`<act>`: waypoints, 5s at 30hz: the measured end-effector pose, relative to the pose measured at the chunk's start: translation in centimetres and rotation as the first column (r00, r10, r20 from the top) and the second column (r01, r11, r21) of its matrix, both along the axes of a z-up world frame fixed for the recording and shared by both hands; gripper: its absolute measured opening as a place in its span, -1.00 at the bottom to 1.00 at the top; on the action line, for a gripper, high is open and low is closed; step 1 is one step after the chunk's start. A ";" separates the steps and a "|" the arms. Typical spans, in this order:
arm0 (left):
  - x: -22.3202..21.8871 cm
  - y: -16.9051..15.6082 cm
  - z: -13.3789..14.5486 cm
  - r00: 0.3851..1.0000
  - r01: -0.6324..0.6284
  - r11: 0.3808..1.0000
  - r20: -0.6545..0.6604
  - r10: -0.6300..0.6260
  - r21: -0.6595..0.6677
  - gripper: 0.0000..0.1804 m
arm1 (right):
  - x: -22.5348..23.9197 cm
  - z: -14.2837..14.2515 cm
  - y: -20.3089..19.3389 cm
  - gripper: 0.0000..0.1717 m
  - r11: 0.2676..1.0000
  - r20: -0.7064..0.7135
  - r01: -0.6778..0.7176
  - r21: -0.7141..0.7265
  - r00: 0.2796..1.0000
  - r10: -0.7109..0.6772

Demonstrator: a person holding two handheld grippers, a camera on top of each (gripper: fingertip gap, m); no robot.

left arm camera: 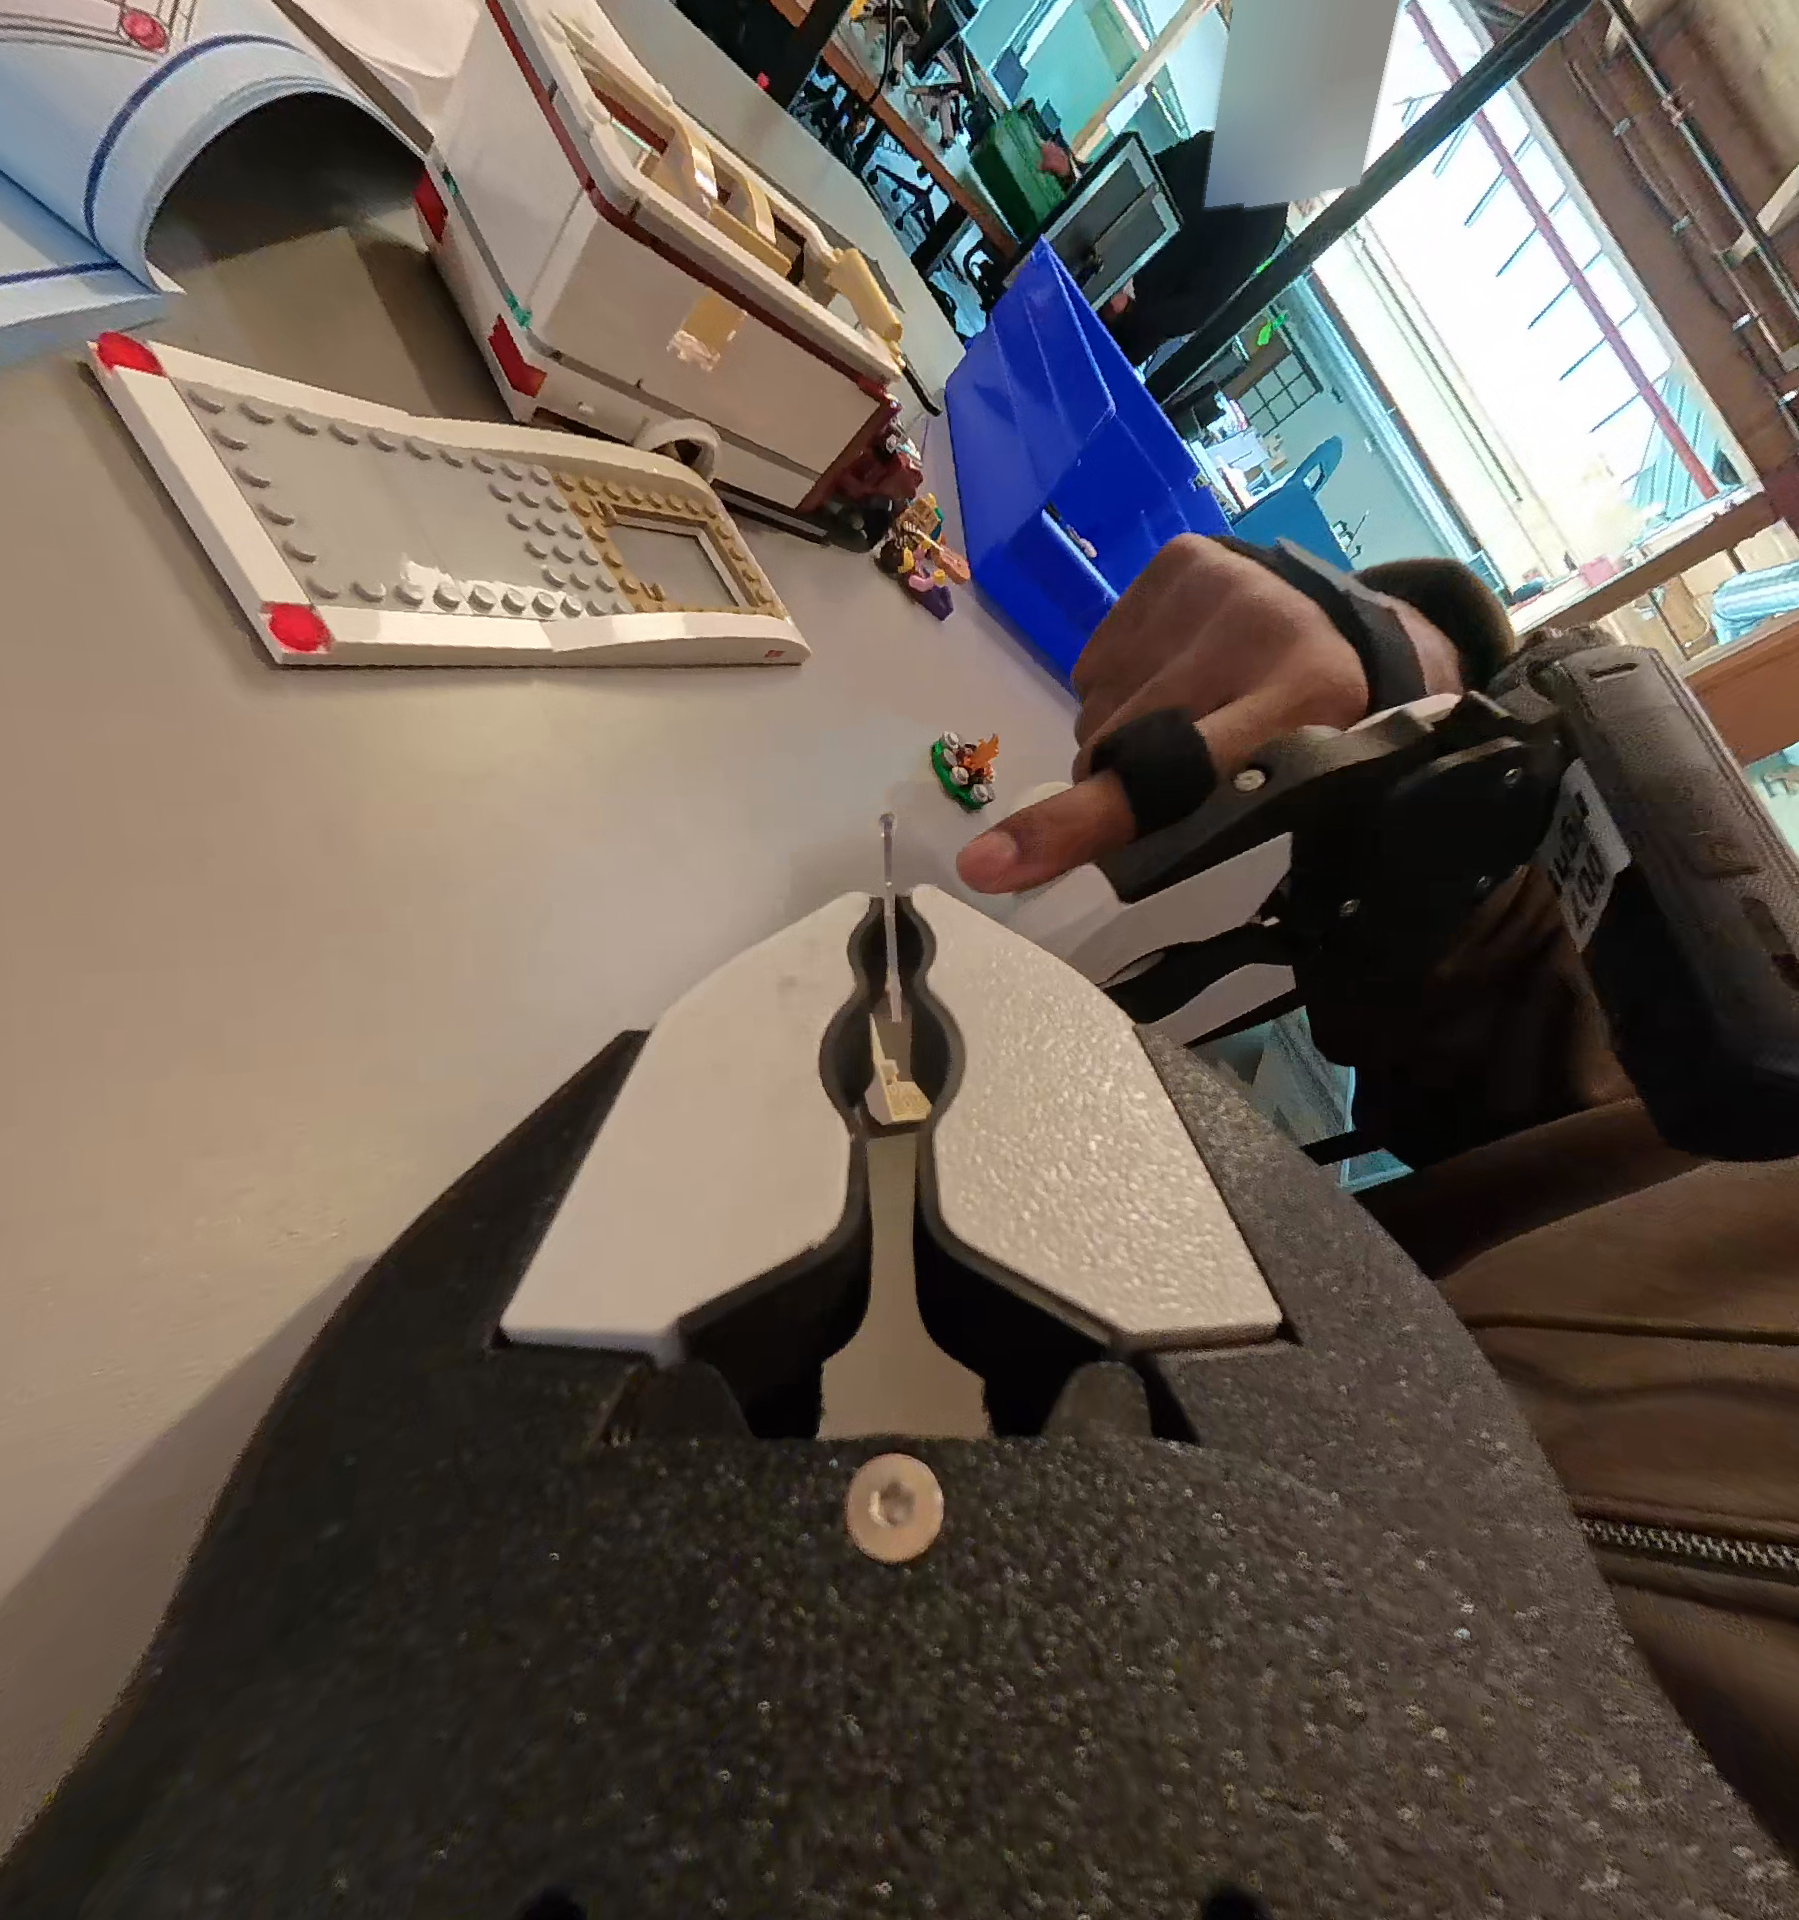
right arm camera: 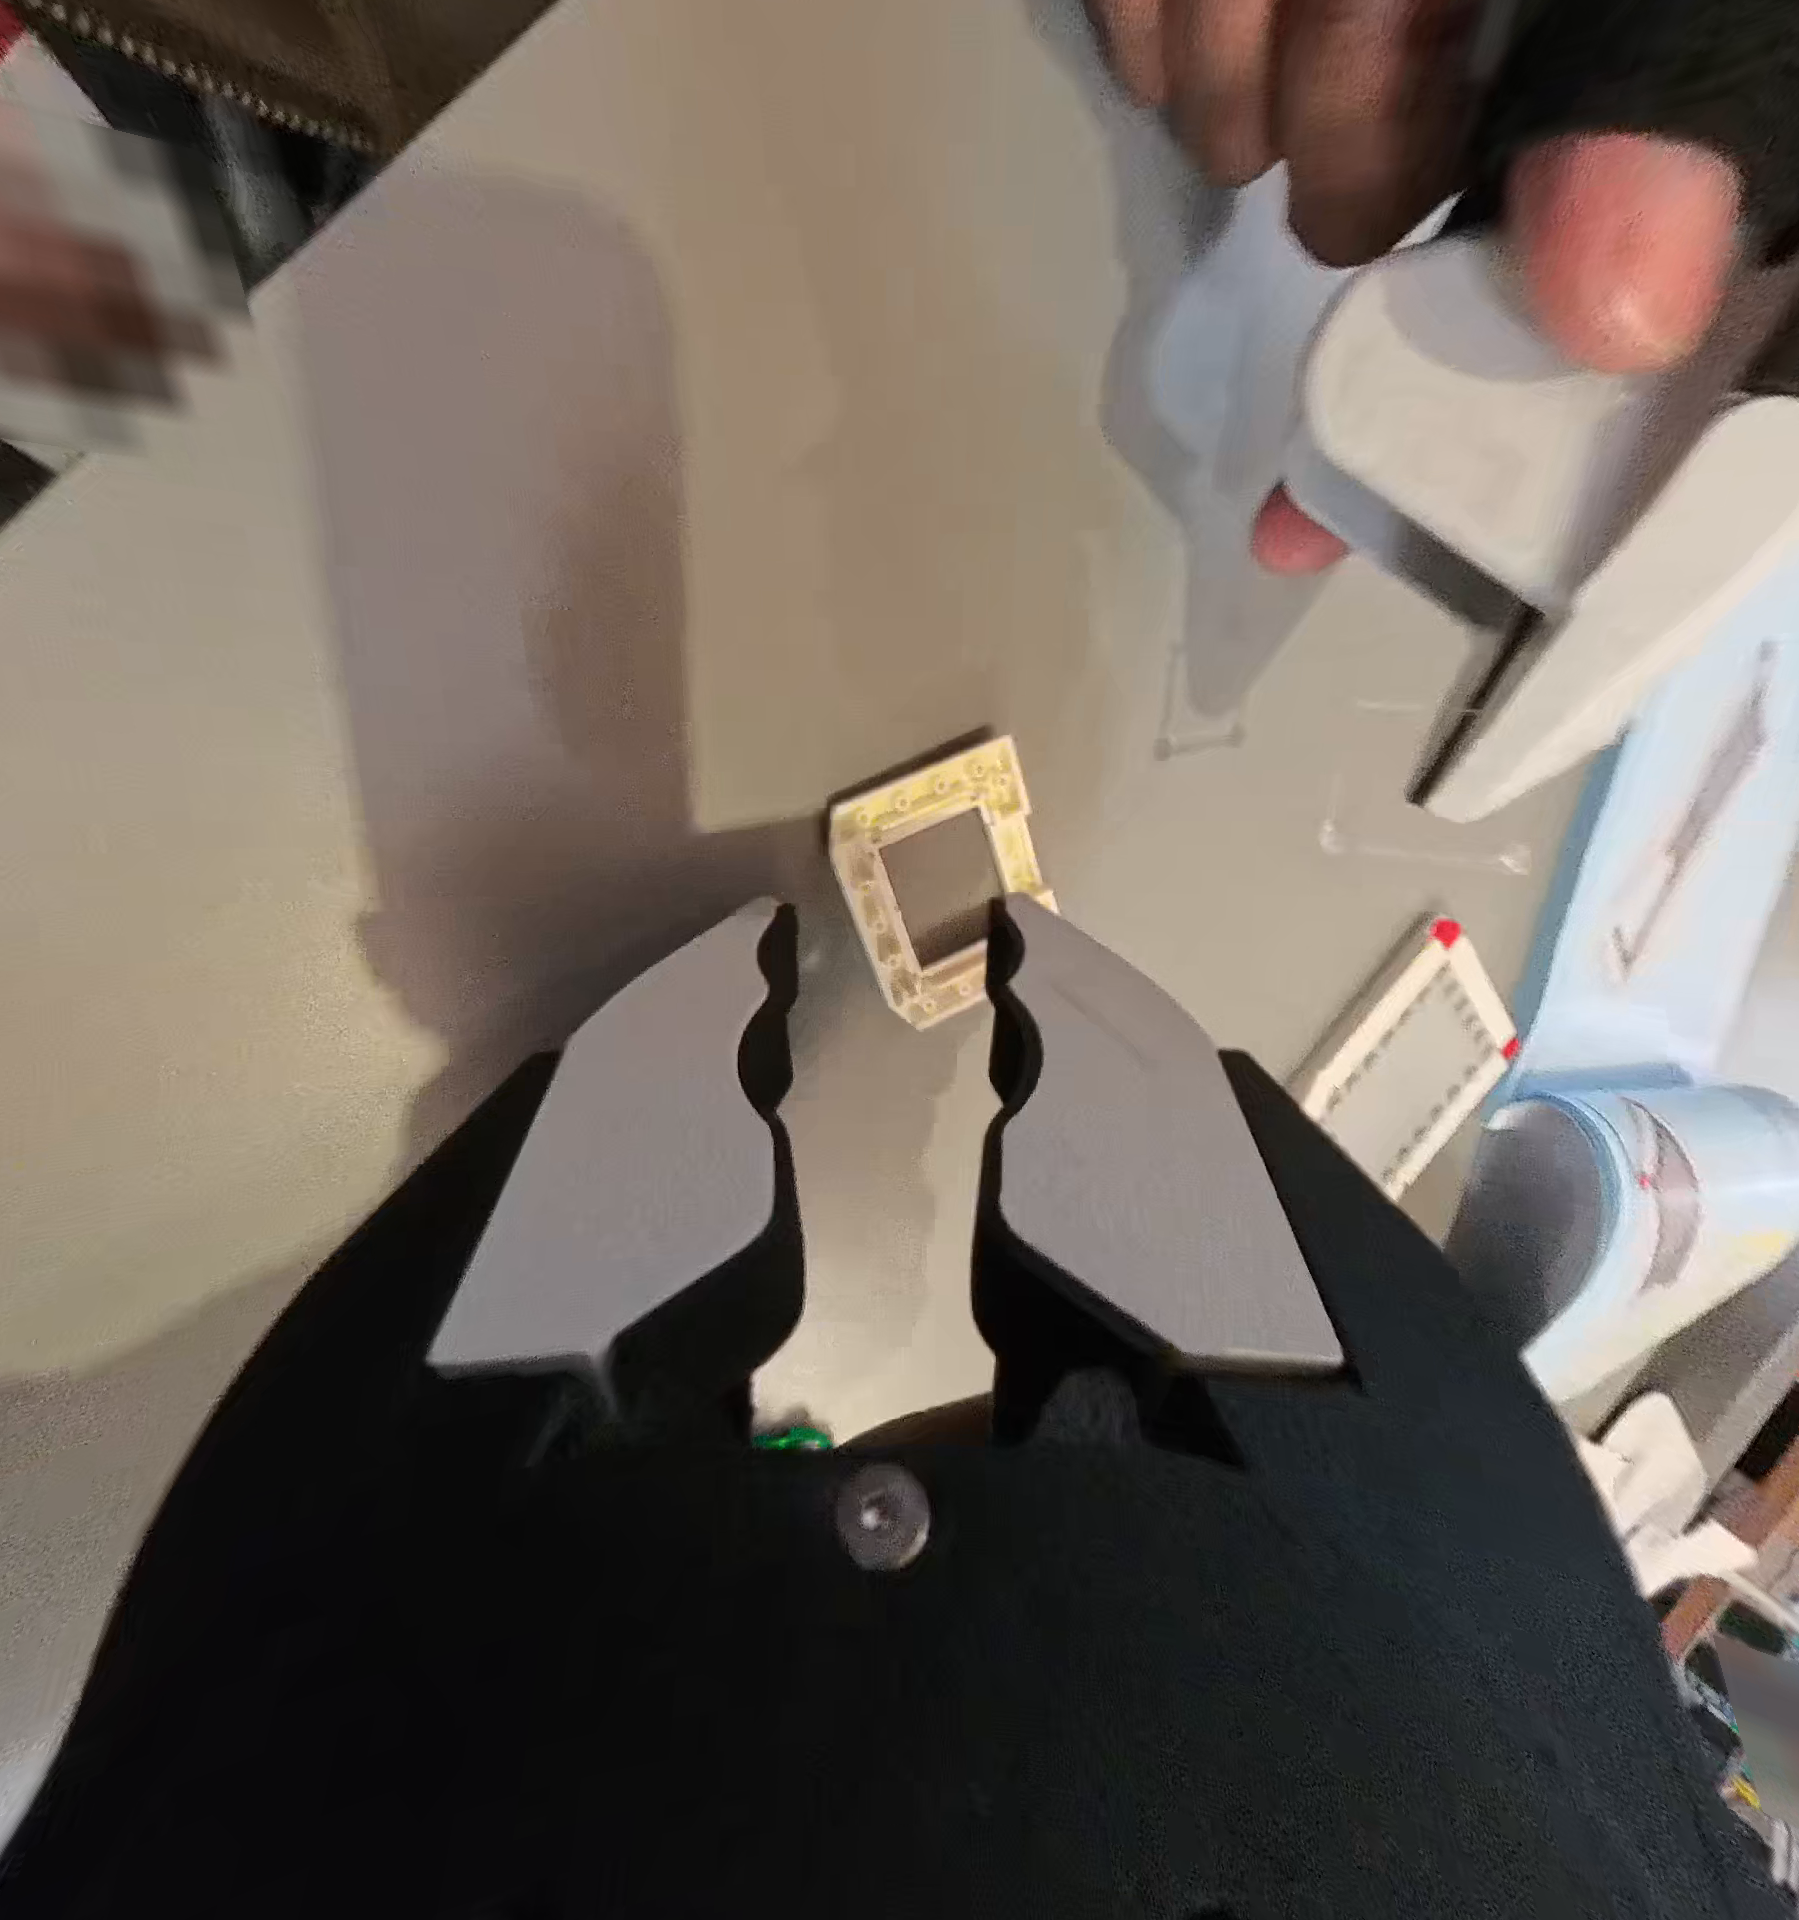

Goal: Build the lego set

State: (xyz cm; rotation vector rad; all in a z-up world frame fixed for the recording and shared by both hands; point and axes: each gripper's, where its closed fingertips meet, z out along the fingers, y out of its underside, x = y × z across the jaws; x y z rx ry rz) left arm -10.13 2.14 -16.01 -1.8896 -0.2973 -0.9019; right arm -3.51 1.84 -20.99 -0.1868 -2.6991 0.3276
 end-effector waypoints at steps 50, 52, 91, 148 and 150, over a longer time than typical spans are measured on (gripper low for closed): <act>0.6 10.7 2.6 0.936 0.271 0.951 0.190 -0.297 0.150 -0.98 | -4.3 9.6 9.2 -0.91 -0.394 0.583 0.463 -0.794 0.762 -0.282; 0.7 10.7 2.4 0.937 0.276 0.951 0.180 -0.298 0.139 -0.98 | -4.2 9.5 9.2 -0.91 -0.377 0.585 0.470 -0.798 0.754 -0.298; -0.2 10.8 -1.3 0.981 0.191 0.978 -0.027 -0.194 -0.079 -0.98 | -4.6 3.9 11.1 -0.93 -0.098 0.533 0.674 -0.732 0.478 -0.698; 0.8 10.7 -0.3 0.476 0.266 0.963 -0.875 -0.084 0.052 -0.98 | -4.6 3.9 10.2 -0.91 0.312 0.135 0.630 -0.711 0.558 -0.819; 0.8 10.6 -0.5 0.460 0.276 0.960 -0.883 -0.091 0.045 -0.98 | -4.5 3.8 10.2 -0.91 0.368 0.087 0.627 -0.686 0.573 -0.815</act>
